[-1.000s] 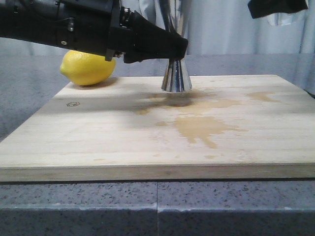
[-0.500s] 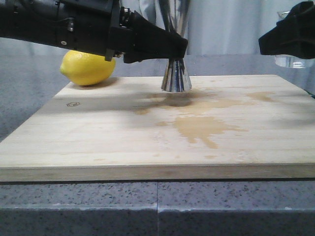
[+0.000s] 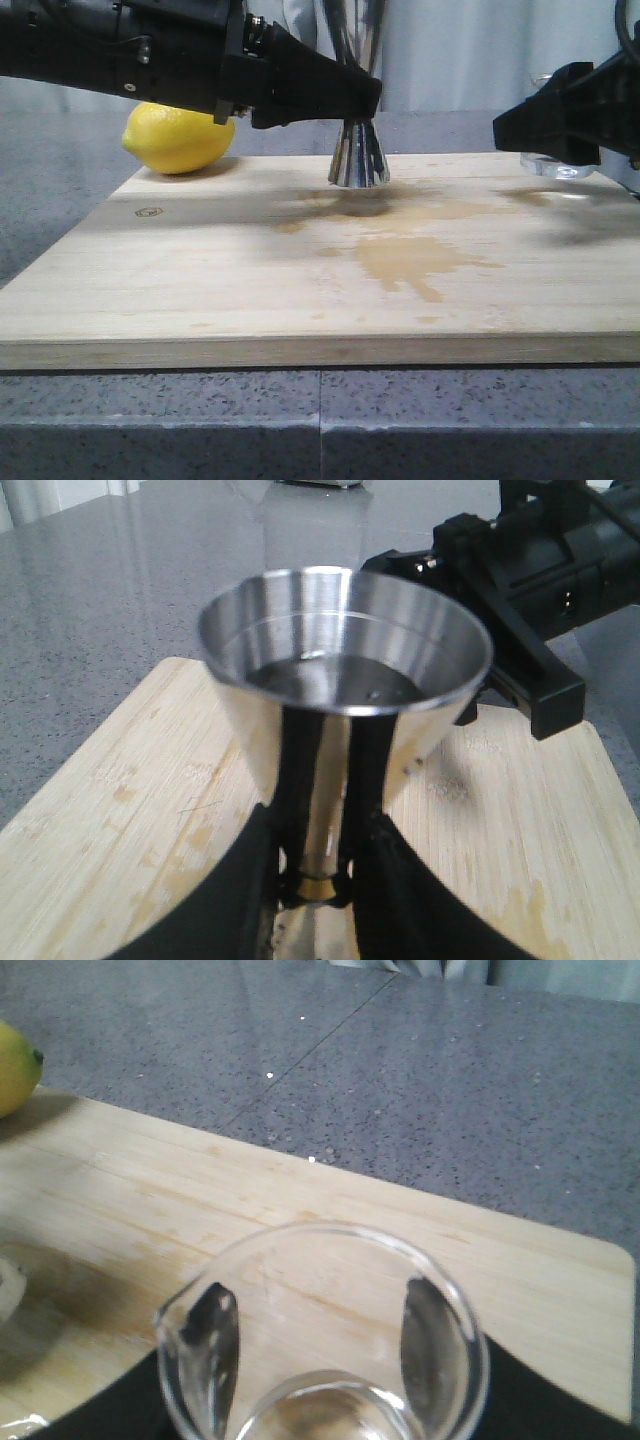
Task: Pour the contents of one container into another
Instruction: 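Lower the beaker with the right gripper back onto the board and release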
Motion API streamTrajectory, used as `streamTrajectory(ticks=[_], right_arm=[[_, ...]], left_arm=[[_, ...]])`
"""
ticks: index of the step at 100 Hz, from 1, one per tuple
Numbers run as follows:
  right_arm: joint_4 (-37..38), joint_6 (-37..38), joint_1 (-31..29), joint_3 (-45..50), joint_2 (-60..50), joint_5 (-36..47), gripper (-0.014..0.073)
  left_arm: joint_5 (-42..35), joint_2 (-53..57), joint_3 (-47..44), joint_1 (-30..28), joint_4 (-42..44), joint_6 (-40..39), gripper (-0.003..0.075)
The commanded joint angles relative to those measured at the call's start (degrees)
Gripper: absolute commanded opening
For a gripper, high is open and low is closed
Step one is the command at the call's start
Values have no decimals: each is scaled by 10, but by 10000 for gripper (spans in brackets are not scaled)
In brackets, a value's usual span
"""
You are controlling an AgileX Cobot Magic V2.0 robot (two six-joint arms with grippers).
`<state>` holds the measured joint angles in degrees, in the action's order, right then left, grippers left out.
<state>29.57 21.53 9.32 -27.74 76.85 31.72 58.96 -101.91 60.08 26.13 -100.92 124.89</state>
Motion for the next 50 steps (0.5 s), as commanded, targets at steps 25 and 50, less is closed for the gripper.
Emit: streamTrajectory(ticks=[25,50], right_arm=[[3,-12,-4,-14,28,60,279],[3,-12,-4,-14,28,46,289]], left_arm=[[42,22,16,0,-36,-1,20],[42,22,16,0,-36,-1,20]])
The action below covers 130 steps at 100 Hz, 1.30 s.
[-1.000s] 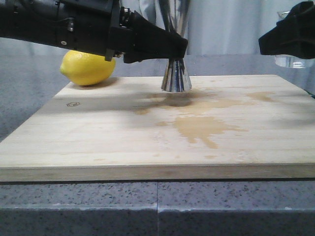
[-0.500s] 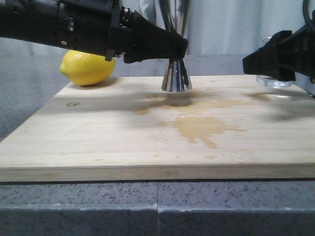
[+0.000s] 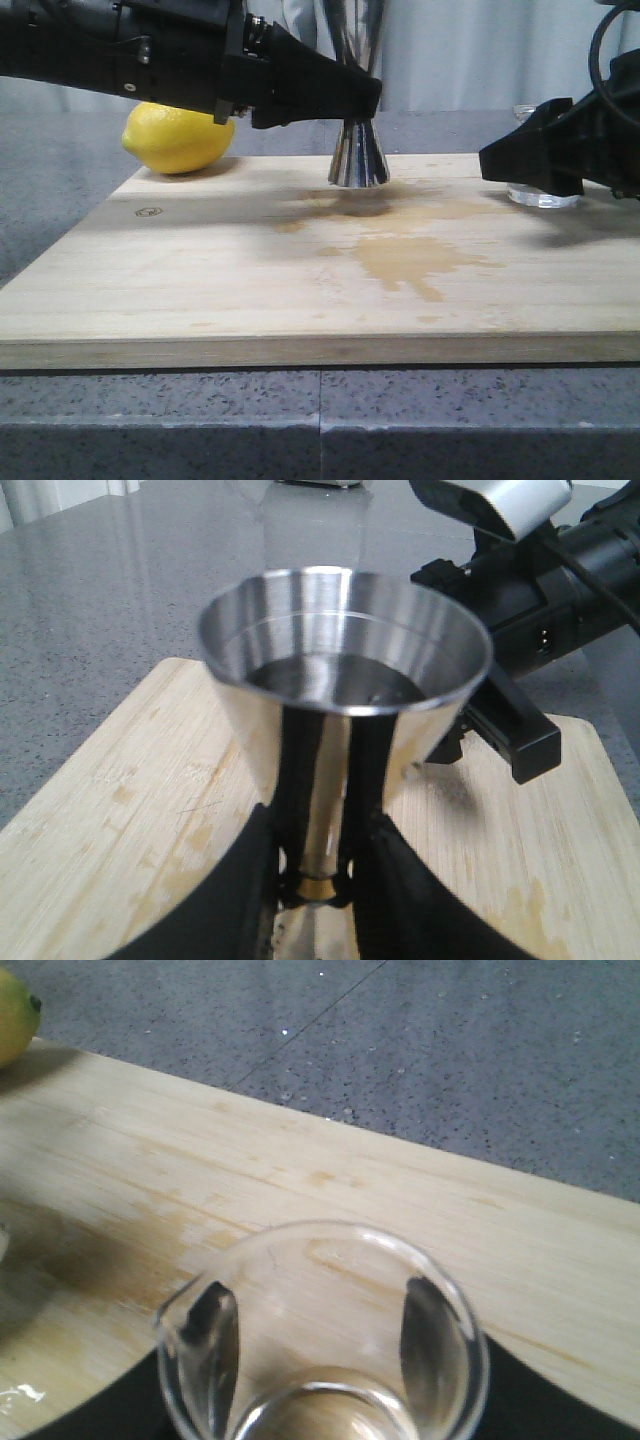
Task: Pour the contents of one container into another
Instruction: 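Lower the beaker with the right gripper back onto the board and release, then lower the jigger with the left gripper onto the board and open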
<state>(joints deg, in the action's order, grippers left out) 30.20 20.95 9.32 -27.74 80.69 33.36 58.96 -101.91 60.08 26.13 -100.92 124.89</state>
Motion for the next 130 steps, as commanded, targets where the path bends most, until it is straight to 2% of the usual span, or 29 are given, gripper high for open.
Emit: streamTrajectory(ticks=[1,11,26,35,56,69,79,118,130], right_arm=[[-3,-6,-4,-14,-11,30,292],[-3,-6,-4,-14,-11,29,370],[-3,-6,-4,-14,-11,29,552],[-3,-6,-4,-14,-15,26,603],[1,11,-4,-13,-60,-35,606],[97,97,-4,-13,-106,-54,606],[137,148,-4,-13,-130,-64,606],[145,153,-4,-17,-232,-90,605],[149,153,-4,-17,-251,-115,605]], left_arm=[[42,22,16,0,-36,-1,20],[42,22,16,0,-36,-1,20],[42,22,16,0,-36,-1,20],[42,22,16,0,-36,-1,20],[29,22,16,0,-36,-1,20],[23,22,16,0,-36,-1,20],[21,22,16,0,-36,0,20],[-7,22,16,0,-36,5,20],[-8,22,16,0,-36,28,20]])
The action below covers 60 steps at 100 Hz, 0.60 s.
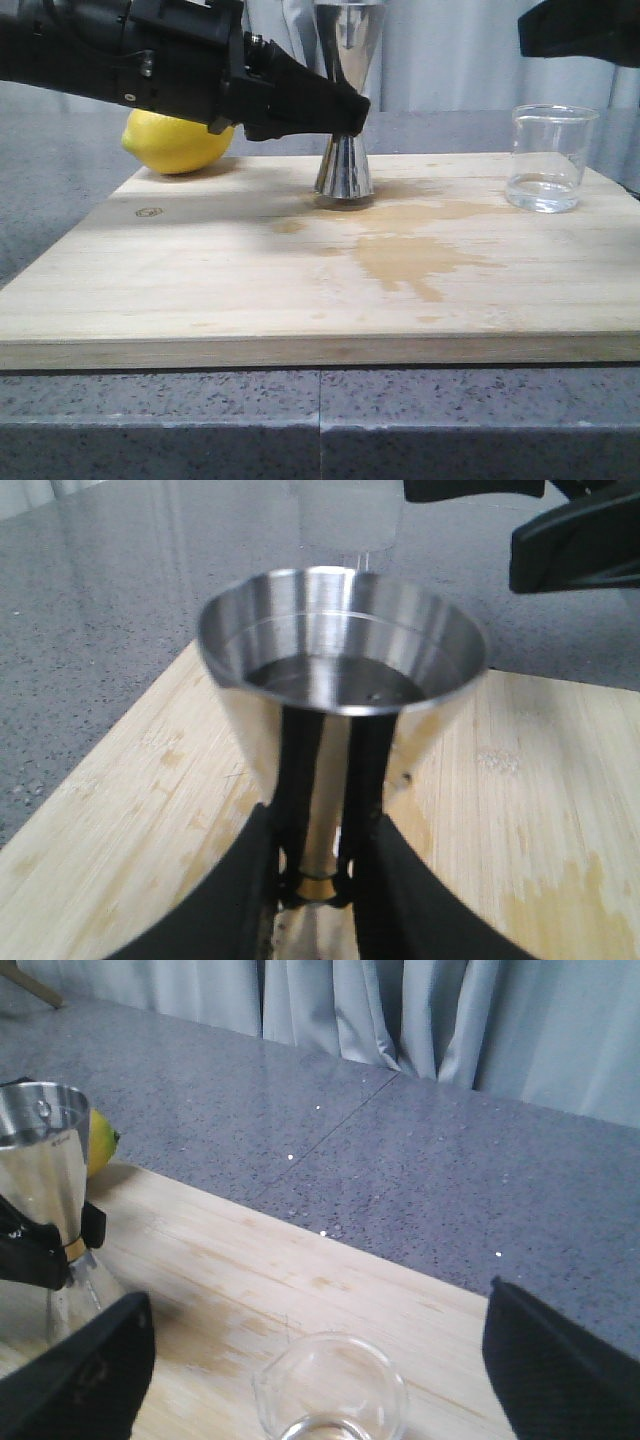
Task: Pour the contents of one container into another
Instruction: 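Lower the jigger with the left gripper onto the board and open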
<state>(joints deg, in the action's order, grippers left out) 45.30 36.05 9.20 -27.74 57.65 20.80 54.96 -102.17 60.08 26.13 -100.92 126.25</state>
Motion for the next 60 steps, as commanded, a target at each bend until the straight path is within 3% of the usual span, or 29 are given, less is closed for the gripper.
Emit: streamTrajectory(ticks=[1,60], right_arm=[[-1,2,-2,-17,-21,11,605],[3,2,-2,-17,-29,3,605]], left_arm=[[32,25,16,0,-36,17,20],[34,25,16,-3,-38,20,20]])
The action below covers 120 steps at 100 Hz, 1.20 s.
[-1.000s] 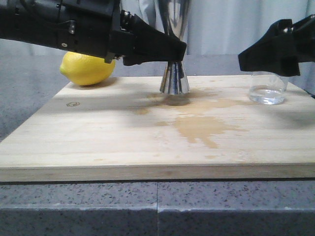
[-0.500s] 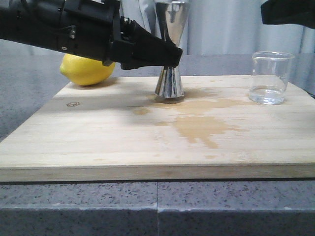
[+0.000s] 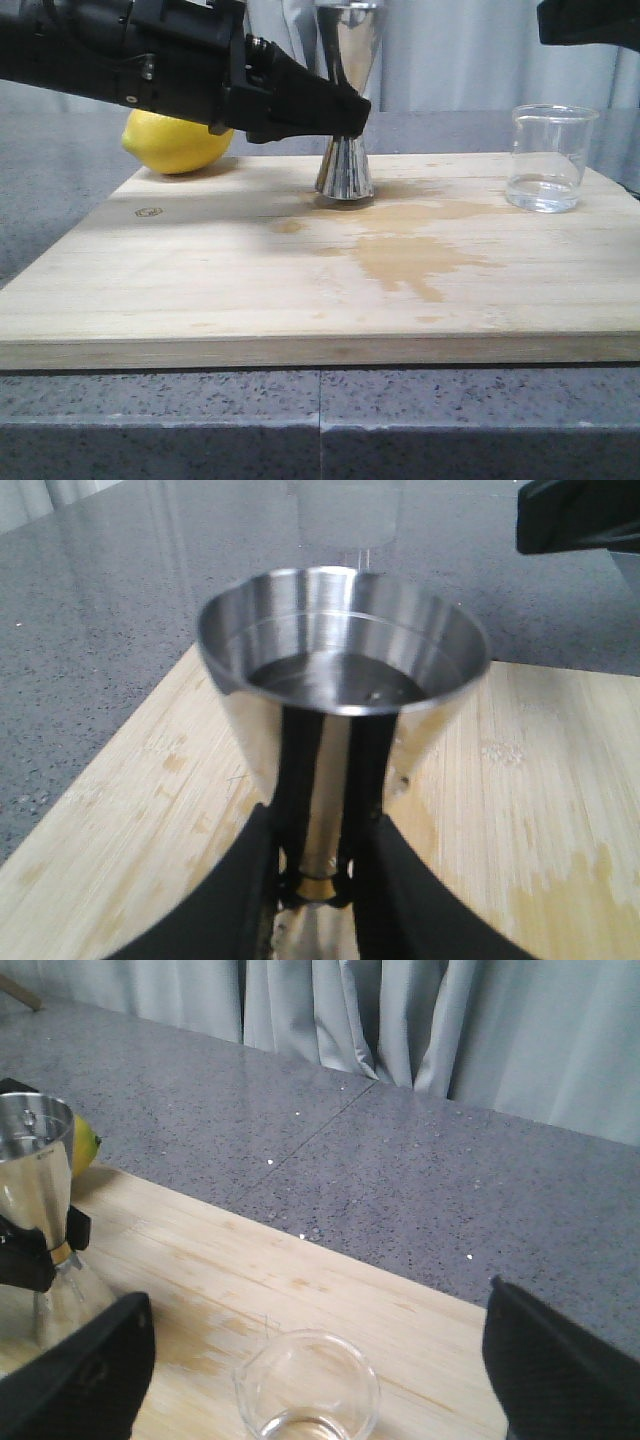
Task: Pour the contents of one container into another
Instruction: 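Lower the jigger with the left gripper onto the board and open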
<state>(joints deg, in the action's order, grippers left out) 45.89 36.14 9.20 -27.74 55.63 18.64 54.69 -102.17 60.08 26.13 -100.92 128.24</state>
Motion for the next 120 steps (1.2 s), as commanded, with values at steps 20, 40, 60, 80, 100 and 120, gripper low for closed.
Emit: streamTrajectory(ticks=[20,40,60,80,100,120], right_arm=[[-2,1,-2,-17,-9,25,605],[-2,0,-2,-17,-9,25,605],[-2,0,-2,-17,-9,25,605],[-2,0,-2,-17,-9,25,605],[-2,0,-2,-17,-9,25,605],[-2,0,-2,-17,-9,25,605]], left_arm=[[46,25,11,-20,-38,4,20],[81,25,10,-25,-37,15,20],[84,11,10,-25,-29,15,20],[106,-12,10,-25,-31,15,20],[116,-12,10,-25,-31,30,20],[117,-12,10,-25,-31,30,20]])
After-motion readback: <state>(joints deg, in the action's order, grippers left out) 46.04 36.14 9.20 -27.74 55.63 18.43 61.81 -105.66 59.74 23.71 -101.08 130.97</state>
